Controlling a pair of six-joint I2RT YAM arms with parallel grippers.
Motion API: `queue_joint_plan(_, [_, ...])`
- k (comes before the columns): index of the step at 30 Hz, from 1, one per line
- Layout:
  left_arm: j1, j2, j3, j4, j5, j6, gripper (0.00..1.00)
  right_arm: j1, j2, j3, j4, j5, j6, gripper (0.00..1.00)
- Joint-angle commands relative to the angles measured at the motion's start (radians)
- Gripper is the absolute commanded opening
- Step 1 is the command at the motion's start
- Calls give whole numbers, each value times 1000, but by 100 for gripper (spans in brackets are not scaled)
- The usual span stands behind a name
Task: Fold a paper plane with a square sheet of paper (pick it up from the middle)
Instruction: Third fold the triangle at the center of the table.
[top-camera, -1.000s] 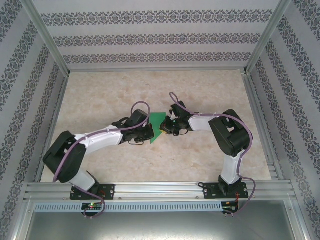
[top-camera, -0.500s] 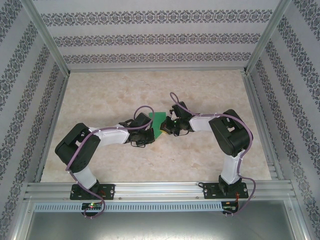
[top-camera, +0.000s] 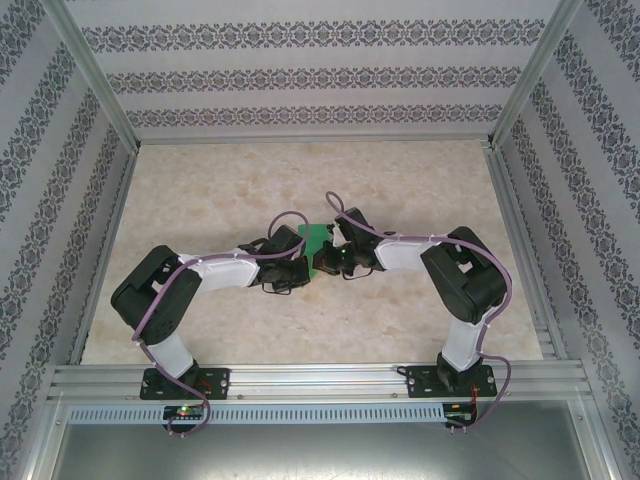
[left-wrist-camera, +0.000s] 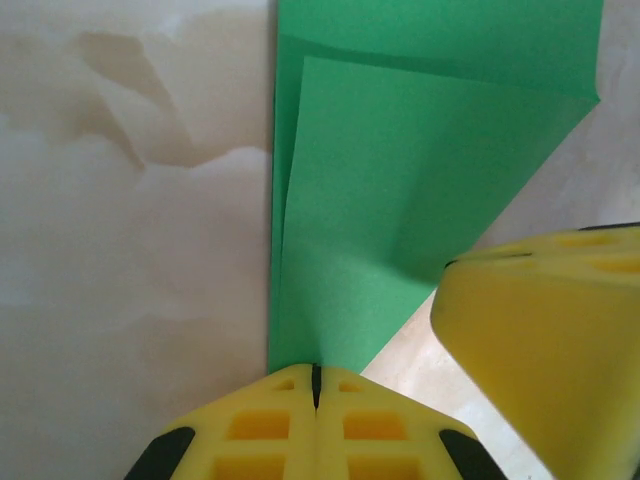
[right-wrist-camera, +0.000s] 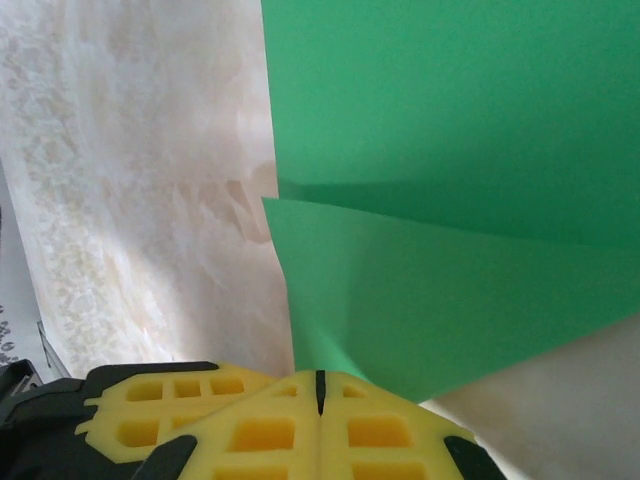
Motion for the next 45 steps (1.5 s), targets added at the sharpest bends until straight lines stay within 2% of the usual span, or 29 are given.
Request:
queue_joint_plan(1, [-8,53,-13,-87,-45,6,0,0,20,-7,5,15,1,0])
queue_joint_plan(8, [-7,60,-11,-91,-43,6,0,7,57,14,-2,-7,-11,0])
queue_joint_plan(14, [-8,53,-14,-142,-57,6,0,-12,85,58,-60,25,-59,0])
queue_joint_plan(19, [-8,62,-23,-226,-109,12,0,-111,102,64,-106,59,-90,0])
queue_joint_plan(22, [-8,63,-42,-223,-108,12,0,-184,104,67,-120,75,-118,0])
queue_joint_plan(27, [-8,67,-37,-220,-104,30,0,-250,71,106,-189,121,-166,0])
queue_joint_plan(31, [-7,48,-18,-226,-120,85,0,-239,-43,64,-169,132,-161,0])
queue_joint_plan(35, [-1,39,12,-244,-166,206,0,-166,-96,36,-125,95,-141,0])
queue_joint_plan(40, [14,33,25,-261,-151,320,0,-64,-19,57,-59,42,-68,0])
queue_joint_plan(45, [15,8,22,-254,-119,358,0,-24,65,96,-34,8,-42,0])
